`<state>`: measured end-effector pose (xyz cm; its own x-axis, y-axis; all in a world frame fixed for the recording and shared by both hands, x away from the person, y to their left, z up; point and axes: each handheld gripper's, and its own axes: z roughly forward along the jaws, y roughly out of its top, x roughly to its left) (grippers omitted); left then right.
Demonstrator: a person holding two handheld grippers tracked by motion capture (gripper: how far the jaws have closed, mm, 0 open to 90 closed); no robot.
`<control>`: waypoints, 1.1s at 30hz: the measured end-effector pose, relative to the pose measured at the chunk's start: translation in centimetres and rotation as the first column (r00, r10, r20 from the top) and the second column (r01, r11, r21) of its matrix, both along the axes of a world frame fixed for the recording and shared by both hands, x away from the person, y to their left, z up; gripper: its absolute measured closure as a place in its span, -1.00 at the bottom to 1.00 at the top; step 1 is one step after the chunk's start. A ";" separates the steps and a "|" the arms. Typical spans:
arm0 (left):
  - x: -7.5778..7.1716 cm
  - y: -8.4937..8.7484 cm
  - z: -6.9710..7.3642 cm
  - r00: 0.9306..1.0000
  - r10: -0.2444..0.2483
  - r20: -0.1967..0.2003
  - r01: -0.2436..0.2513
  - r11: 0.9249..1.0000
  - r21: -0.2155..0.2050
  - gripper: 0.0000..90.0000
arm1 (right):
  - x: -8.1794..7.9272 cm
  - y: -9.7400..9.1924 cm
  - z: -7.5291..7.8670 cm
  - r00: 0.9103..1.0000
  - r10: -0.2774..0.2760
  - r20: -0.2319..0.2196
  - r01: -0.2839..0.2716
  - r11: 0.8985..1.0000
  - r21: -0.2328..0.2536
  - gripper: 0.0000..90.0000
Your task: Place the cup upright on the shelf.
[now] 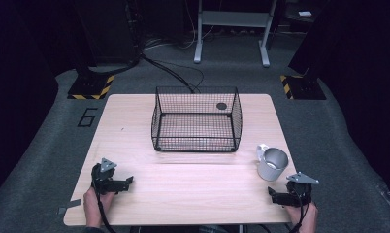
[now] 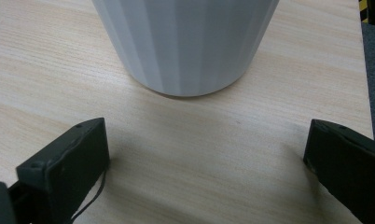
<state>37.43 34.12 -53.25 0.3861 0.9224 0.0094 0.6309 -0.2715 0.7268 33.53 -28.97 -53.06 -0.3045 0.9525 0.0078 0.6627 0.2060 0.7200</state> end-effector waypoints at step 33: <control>0.0 0.0 0.0 1.000 0.004 -0.001 -0.004 1.000 0.000 -1.00 | 2.2 0.2 5.0 0.995 0.097 0.028 -0.098 0.994 0.045 -1.00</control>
